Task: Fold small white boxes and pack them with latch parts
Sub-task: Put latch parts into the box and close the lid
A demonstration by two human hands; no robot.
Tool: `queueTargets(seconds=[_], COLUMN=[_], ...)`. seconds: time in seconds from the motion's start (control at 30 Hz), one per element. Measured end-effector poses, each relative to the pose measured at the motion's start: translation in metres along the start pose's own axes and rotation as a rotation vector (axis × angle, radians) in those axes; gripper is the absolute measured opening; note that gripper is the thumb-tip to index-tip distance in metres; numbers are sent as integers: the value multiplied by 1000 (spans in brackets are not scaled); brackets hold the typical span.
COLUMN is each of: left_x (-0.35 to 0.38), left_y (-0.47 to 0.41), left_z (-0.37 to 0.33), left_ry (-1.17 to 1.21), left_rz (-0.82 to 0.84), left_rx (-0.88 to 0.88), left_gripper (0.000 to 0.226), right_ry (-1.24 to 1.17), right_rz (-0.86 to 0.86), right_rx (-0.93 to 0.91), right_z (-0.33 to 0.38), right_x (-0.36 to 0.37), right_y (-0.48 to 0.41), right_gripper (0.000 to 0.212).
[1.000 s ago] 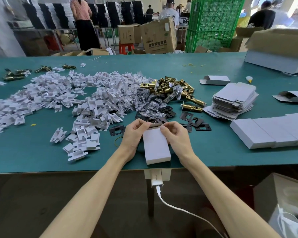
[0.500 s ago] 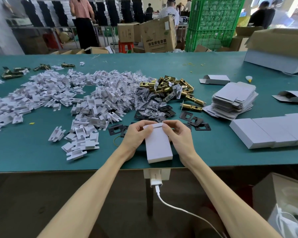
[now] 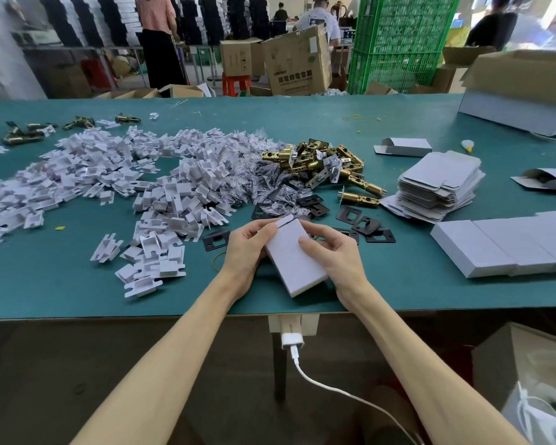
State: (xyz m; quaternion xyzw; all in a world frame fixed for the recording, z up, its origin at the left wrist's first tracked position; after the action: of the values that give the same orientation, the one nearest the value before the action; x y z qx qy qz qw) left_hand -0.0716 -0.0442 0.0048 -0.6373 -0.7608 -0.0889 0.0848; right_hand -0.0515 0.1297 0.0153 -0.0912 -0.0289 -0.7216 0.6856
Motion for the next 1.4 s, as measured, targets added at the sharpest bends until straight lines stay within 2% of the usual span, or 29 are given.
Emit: queueTargets(seconds=[0.23,0.5,0.83,1.17,1.4], left_x=[7,11,14,15,15], left_y=[2,5,9,10,13], left_z=[1,1,0,0,-4], left_ry=[-3,-34,-69,-85,-77], left_rz=[57,100,149,140,143], left_rx=[-37,-56,-52,-52,-16], left_gripper=[23,29,26,29,25], right_ry=[-133,-115,-122,-135,-107], right_rz=[72,106,107,101,117], right_rx=[112,129,127,161,173], right_z=[-2,-2,0,-1,-1], right_x=[1,5,3,1,3], right_y=[1,3,5,6,7], right_gripper=[29,27,28,32,26])
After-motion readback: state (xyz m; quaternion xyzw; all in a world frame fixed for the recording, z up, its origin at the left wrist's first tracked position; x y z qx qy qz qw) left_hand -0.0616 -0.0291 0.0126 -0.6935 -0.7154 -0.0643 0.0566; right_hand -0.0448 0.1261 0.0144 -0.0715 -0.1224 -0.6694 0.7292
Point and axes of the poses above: each hand's wrist, its own y-axis away from the middle knuckle, its own x-axis out of the palm, z = x × y, the point moved 10 cm from there along -y, towards the middle knuckle, and after that the axes turned 8 degrees about -z, right-handed, at the moved point
